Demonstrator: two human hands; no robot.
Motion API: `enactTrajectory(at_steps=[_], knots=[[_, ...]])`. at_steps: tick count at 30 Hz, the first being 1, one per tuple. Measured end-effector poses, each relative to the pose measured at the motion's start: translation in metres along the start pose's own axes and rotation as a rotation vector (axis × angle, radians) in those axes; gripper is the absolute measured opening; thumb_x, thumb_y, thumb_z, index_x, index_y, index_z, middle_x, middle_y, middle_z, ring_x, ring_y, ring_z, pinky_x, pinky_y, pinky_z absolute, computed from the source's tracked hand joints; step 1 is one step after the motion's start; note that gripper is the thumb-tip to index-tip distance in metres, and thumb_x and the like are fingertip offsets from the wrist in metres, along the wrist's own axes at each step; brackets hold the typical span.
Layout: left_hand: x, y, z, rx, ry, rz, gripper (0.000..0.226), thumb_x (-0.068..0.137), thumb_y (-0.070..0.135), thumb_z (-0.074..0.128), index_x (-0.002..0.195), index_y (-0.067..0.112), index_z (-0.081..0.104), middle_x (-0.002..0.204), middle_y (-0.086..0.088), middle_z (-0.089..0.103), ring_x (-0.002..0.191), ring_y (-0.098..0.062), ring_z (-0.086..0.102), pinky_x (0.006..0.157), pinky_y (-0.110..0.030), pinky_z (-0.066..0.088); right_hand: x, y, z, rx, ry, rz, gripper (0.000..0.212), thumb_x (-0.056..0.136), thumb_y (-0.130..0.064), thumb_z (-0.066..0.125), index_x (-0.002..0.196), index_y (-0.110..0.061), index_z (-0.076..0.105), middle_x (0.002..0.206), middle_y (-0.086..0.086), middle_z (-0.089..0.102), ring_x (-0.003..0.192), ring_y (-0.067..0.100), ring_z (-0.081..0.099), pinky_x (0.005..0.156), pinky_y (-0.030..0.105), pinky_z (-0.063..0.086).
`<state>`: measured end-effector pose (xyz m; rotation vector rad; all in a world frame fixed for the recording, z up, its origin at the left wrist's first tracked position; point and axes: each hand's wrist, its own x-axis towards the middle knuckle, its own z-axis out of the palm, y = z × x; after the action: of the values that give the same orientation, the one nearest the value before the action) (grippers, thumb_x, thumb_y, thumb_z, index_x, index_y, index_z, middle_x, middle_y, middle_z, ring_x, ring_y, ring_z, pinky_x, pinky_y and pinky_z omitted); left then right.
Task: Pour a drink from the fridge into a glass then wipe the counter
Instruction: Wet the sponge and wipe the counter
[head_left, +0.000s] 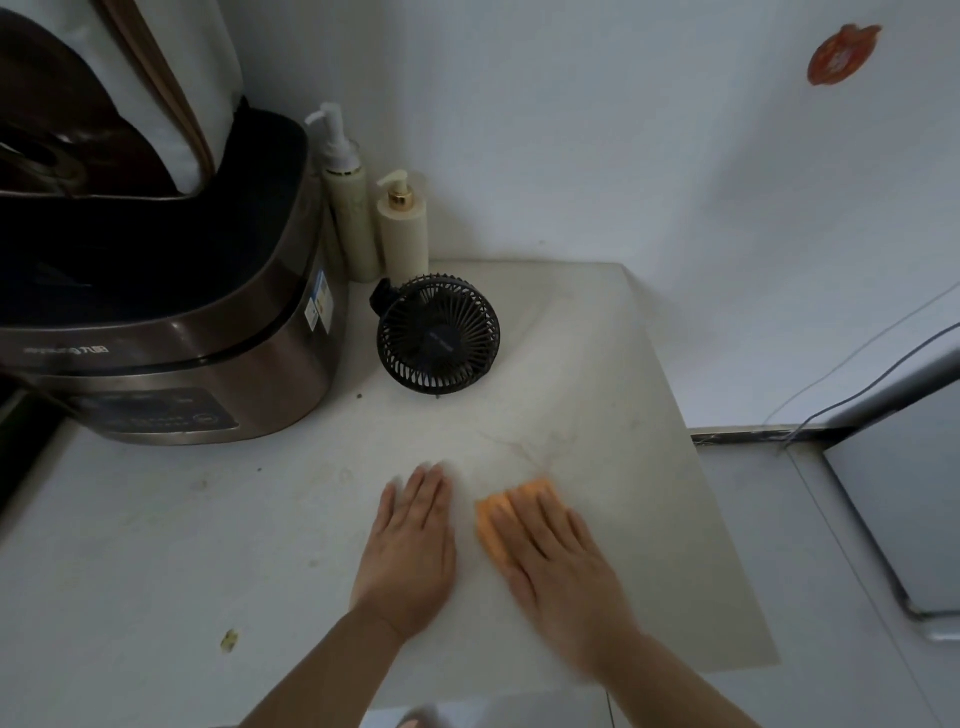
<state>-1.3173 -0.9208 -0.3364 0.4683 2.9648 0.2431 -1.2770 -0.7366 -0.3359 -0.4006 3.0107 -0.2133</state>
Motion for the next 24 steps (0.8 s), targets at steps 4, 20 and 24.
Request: enactTrajectory(at_steps=[4, 20, 24], knots=[[0.001, 0.003, -0.002, 0.008, -0.111, -0.003, 0.054, 0.083, 0.035, 0.035, 0.118, 0.005, 0.064, 0.127, -0.009, 0.063, 0.123, -0.022, 0.054, 0.111, -0.033, 0.006, 0.0, 0.03, -0.005, -0.027, 0.006, 0.156, 0.054, 0.097, -0.047, 0.008, 0.141, -0.028, 0.033, 0.143, -0.001, 0.047, 0.134, 0.022, 0.033, 0.103, 0.036, 0.024], [0.07, 0.009, -0.005, -0.081, -0.014, -0.024, 0.054, 0.083, 0.046, 0.036, 0.124, 0.022, 0.06, 0.133, -0.004, 0.059, 0.126, -0.024, 0.052, 0.11, -0.04, 0.013, 0.105, 0.048, -0.016, -0.007, 0.08, 0.361, 0.057, 0.089, -0.048, 0.02, 0.136, -0.026, 0.045, 0.139, 0.004, 0.052, 0.126, 0.034, 0.05, 0.095, 0.05, 0.045], [0.068, 0.008, -0.003, -0.079, 0.025, -0.008, 0.053, 0.081, 0.046, 0.039, 0.121, 0.02, 0.062, 0.13, -0.006, 0.061, 0.123, -0.027, 0.055, 0.111, -0.039, 0.006, 0.144, 0.06, -0.021, 0.036, 0.054, 0.331, 0.076, 0.075, -0.055, -0.008, 0.147, -0.035, 0.008, 0.158, -0.007, 0.01, 0.146, 0.025, 0.005, 0.115, 0.045, 0.016]])
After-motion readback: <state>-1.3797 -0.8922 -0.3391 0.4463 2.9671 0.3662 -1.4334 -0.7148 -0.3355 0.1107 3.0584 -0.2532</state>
